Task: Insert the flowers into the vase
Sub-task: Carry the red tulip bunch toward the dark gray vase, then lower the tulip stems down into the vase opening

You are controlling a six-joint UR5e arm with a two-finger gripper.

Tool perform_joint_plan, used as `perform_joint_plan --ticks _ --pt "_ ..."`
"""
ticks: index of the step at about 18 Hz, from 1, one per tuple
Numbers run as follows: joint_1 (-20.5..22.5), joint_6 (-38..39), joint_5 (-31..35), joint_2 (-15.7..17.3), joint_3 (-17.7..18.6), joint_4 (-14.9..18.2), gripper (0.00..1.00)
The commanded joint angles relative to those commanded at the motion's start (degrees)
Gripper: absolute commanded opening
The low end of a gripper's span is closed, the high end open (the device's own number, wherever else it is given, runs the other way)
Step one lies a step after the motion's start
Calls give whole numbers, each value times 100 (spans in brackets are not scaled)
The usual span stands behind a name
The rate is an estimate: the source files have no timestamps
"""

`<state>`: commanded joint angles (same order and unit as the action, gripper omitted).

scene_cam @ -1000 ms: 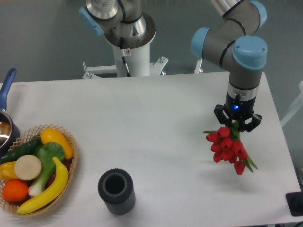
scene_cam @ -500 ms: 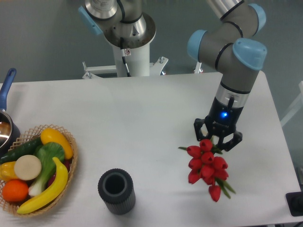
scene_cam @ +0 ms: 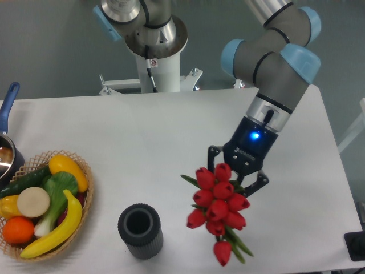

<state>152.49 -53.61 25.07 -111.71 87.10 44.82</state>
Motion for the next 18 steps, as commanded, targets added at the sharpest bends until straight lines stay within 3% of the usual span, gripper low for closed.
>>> perform_joint_plan --ticks 7,14,18 --pt "-97 -35 -1232 167 0 -9 7" --pt "-342 -53 -1734 158 0 -9 8" --pt "-562 -553 -1847 -26 -18 -53 8"
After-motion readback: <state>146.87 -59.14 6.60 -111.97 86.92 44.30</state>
